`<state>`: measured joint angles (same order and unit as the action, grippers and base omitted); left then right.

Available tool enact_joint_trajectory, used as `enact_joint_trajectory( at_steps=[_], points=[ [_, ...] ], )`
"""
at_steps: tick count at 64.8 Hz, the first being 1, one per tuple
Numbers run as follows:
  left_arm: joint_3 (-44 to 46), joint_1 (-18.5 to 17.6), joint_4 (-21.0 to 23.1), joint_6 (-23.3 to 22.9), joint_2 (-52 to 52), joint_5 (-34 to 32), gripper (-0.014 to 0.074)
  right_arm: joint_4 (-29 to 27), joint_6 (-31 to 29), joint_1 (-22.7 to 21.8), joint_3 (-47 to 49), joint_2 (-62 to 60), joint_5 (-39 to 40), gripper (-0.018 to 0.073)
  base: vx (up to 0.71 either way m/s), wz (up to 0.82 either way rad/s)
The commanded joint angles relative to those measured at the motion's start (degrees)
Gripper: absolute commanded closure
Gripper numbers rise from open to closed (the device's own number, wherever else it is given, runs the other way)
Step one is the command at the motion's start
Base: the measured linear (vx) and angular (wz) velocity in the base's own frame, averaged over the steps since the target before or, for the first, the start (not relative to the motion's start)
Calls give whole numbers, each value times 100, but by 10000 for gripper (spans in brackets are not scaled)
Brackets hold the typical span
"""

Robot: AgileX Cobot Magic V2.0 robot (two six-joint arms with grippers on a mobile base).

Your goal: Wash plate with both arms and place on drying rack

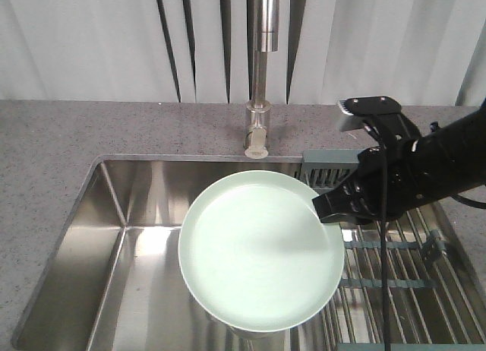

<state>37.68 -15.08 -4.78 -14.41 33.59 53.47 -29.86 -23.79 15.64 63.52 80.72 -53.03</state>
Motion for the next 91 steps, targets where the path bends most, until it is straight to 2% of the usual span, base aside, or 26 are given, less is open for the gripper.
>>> enact_joint_trajectory(
  at_steps=[1, 9, 30, 47, 57, 64, 91],
  points=[
    [137, -11, -28, -64, 6, -332, 155, -199, 47, 190, 417, 61, 238, 561, 0, 0],
    [137, -11, -28, -64, 6, -332, 155, -176, 47, 375, 892, 436, 233, 561, 0, 0],
    [137, -11, -28, -64, 6, -332, 155, 73, 42, 343, 2256, 1421, -104, 561, 0, 0],
    [137, -11, -28, -64, 6, -332, 155, 74, 36, -52, 3168, 2001, -359, 561, 0, 0],
    [137, -11, -28, -64, 6, -332, 155, -164, -34, -376, 3221, 2034, -356, 561, 0, 0],
    [137, -11, -28, -64, 6, -332, 155, -115, -27, -563, 3206, 2002, -436, 561, 0, 0],
    [137, -11, -28, -64, 6, -326, 155, 59, -58, -859, 2281, 1336, -140, 561, 0, 0]
  ],
)
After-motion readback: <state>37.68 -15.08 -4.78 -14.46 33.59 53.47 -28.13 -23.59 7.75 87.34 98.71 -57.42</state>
